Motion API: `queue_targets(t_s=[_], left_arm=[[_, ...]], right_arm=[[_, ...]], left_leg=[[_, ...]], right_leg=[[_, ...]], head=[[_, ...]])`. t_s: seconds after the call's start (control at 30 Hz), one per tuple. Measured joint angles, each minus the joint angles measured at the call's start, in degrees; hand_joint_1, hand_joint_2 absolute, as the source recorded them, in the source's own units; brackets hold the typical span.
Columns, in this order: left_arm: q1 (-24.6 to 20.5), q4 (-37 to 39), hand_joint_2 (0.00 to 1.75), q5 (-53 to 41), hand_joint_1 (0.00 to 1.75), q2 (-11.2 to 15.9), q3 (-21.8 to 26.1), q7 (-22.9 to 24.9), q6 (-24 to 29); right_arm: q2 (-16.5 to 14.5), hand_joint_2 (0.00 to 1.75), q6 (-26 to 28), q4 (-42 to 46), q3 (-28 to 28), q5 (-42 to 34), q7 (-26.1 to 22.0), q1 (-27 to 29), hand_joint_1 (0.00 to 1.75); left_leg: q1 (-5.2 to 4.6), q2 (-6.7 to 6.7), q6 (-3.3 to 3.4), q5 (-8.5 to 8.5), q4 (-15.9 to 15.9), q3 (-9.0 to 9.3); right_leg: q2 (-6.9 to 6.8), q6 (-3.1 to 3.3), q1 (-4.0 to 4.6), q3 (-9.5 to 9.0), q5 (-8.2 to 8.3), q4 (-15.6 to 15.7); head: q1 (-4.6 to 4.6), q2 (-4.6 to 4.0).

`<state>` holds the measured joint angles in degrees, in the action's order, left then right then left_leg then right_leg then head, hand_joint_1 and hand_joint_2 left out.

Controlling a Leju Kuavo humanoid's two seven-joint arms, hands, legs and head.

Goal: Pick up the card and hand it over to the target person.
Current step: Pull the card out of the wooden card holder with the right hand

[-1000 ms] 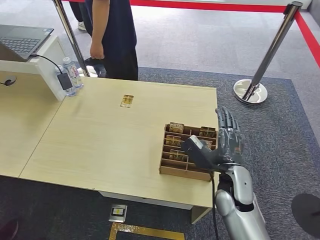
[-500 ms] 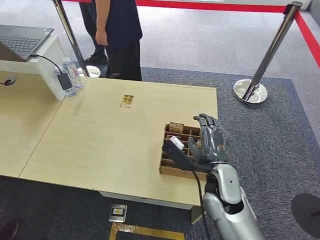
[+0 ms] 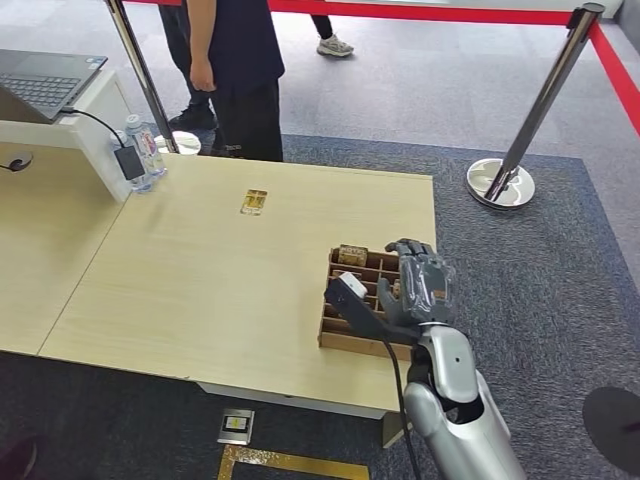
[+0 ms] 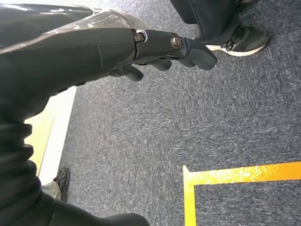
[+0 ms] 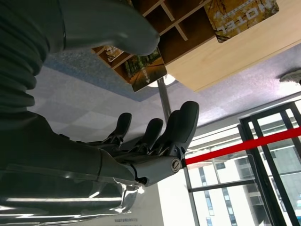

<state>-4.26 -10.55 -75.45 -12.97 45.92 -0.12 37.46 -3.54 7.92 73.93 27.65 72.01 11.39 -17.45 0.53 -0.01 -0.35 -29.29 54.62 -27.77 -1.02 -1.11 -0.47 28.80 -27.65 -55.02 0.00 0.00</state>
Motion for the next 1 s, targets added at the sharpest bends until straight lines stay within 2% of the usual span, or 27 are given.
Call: queue_targets(t_s=[1.0], left_arm=[[-0.04, 0.03, 1.75, -0.01, 0.0, -0.06, -0.1, 0.57, -0.16]], right_arm=[[-1.77, 1.75, -0.2, -8.33, -1.89, 2.5, 3.06, -2.72, 0.77]], left_leg=[[-0.01, 0.0, 0.0, 0.01, 0.01, -0.04]], right_leg=[[0.01, 0.0, -0.01, 0.05, 0.01, -0.02]], head=[[0.0, 0.0]])
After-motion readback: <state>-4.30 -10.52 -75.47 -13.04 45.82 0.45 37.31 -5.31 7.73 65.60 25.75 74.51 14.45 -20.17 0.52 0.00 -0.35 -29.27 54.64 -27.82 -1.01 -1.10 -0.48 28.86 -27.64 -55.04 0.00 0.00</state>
